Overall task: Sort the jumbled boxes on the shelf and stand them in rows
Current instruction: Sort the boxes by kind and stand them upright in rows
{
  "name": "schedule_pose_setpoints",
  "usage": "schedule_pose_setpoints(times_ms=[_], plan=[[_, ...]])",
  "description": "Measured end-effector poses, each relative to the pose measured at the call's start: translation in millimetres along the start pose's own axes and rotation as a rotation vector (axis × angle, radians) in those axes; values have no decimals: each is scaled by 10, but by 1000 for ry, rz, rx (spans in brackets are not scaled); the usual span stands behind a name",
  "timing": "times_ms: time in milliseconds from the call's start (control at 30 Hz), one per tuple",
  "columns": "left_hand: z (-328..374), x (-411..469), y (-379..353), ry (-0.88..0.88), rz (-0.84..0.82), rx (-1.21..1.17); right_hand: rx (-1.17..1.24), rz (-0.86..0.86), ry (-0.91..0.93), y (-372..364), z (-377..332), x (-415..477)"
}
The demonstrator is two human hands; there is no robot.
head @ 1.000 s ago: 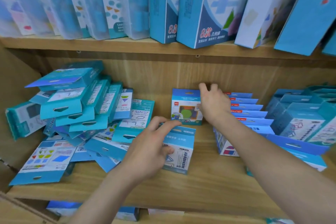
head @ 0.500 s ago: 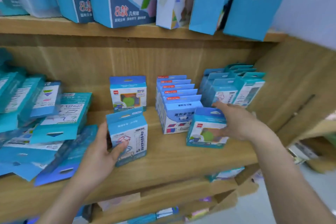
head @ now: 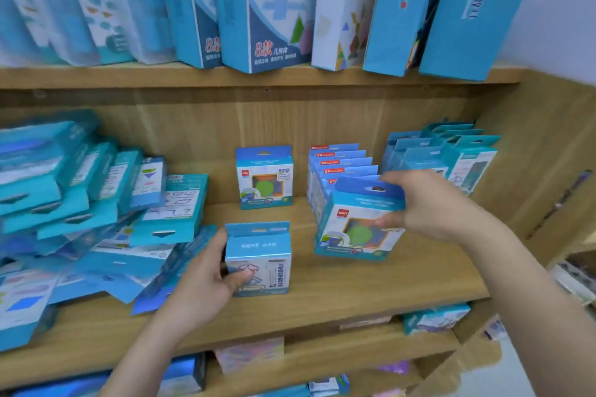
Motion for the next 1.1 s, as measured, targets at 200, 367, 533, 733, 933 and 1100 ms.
schedule_pose_setpoints(times_ms=[200,367,533,733,933,1100], plan=[[28,-31,36,-25,-15,17,33,7,188,-381,-870,455],[22,24,62,-35,30,53,-81,-12,249,-791,-1119,719],[-59,66,50,-7,34,68,77,44,304,-592,-1054,526],[74,189,-120,-80,7,0,926,-253,272,-812,-927,1],[156,494,178,-57,216,-337,1018,15,52,-913,-468,45],[-75,948,-71,90,139,-187,1030,8,2,-926,-196,45]])
Point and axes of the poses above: each hand's wrist, its own x-axis towards the middle knuckle, its own y-axis out of the back of the hand, z = x × y, the point moved 8 cm from there along x, towards the middle knuckle
